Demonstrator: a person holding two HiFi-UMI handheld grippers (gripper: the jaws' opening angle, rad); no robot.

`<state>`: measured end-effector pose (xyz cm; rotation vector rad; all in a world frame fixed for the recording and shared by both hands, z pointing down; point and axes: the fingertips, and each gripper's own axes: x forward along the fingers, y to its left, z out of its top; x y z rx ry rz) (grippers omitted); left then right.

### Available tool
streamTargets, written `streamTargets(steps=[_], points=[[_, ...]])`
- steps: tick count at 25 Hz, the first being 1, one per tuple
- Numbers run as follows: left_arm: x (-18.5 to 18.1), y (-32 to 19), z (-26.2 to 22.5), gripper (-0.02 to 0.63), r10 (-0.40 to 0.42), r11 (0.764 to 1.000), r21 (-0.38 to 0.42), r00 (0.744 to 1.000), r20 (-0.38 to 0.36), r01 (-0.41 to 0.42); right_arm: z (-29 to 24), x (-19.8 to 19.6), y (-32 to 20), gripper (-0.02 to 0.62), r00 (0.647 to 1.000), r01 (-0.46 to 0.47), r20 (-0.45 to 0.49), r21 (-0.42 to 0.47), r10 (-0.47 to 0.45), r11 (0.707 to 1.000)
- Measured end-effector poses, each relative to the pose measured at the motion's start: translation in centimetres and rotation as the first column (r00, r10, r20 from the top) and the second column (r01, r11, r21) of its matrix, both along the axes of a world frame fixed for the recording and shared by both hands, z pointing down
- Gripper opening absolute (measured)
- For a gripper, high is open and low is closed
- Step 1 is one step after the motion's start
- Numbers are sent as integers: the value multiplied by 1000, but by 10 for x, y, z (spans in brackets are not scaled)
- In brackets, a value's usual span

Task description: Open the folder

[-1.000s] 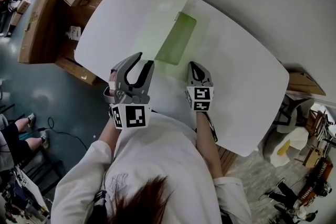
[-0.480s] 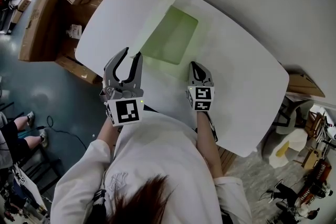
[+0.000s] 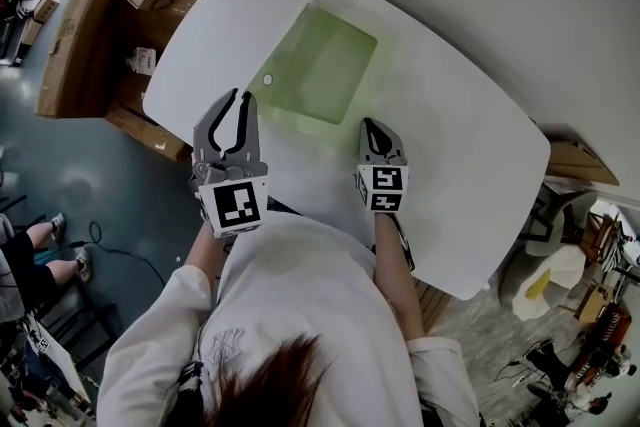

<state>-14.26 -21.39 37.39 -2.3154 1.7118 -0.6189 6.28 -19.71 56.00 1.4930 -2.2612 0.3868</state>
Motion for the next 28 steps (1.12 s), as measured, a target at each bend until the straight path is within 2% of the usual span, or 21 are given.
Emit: streamTargets(steps=[4,10,28], points=[[0,-4,-1,40,16,1000,17,1000,11,-16,0,0,0,6,1000,1,0,1,-1,1000],[0,-5,0,14,6,1000,-7,999,-32,-6,-1,0,1,6,1000,2,2,2,-2,1000],[-1,-3,1,8,22,999,-24,995,-93,-25,-2,-1,2,6,1000,1,0,4,-1,1000]])
